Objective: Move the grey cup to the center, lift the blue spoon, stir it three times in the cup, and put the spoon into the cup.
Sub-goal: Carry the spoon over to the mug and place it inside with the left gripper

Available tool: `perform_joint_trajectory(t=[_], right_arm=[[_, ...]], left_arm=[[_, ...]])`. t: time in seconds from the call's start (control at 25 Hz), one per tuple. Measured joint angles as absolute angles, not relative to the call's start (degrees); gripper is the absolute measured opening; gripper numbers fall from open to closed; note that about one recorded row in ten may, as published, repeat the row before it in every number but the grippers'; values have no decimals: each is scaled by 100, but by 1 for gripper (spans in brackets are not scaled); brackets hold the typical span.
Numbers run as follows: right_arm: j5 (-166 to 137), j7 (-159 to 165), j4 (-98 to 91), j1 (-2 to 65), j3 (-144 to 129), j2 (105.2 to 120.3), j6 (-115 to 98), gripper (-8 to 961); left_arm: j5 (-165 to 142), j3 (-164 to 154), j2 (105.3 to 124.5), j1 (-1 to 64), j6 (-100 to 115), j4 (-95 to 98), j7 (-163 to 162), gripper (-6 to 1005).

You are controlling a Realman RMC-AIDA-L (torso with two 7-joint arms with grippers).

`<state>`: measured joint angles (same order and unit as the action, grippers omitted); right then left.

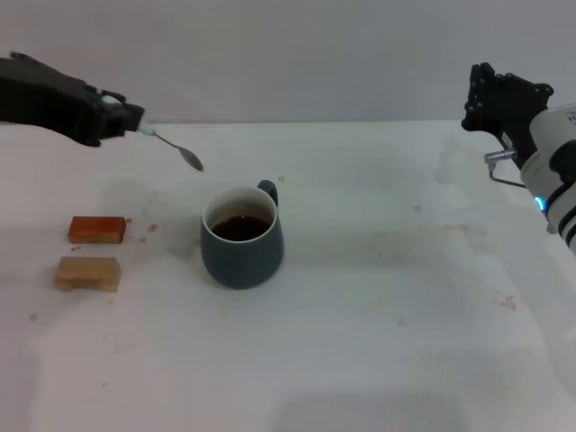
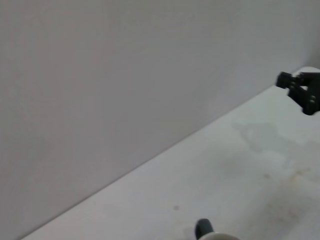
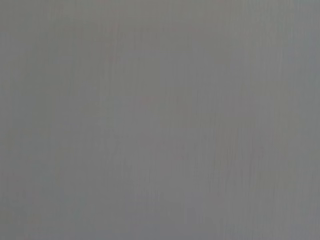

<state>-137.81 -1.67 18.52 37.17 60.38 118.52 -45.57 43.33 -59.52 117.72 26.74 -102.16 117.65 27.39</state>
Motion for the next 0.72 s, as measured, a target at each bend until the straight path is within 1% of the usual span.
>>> perform_joint_trajectory(t=[0.48, 0.64, 0.72], right_arm=[[-13781, -167, 1902, 3623, 6038, 11864, -4555, 45], [-13782, -167, 1942, 3555, 6036, 11874, -4566, 45], [-13781, -167, 1954, 3545, 6025, 11874, -4574, 45]], left_arm=[[4368, -6908, 11821, 2466, -9890, 11569, 2711, 180], [4456, -7255, 11828, 2173, -9238, 11366, 2709, 180], [4458, -7371, 11827, 2132, -9063, 11242, 2729, 181]])
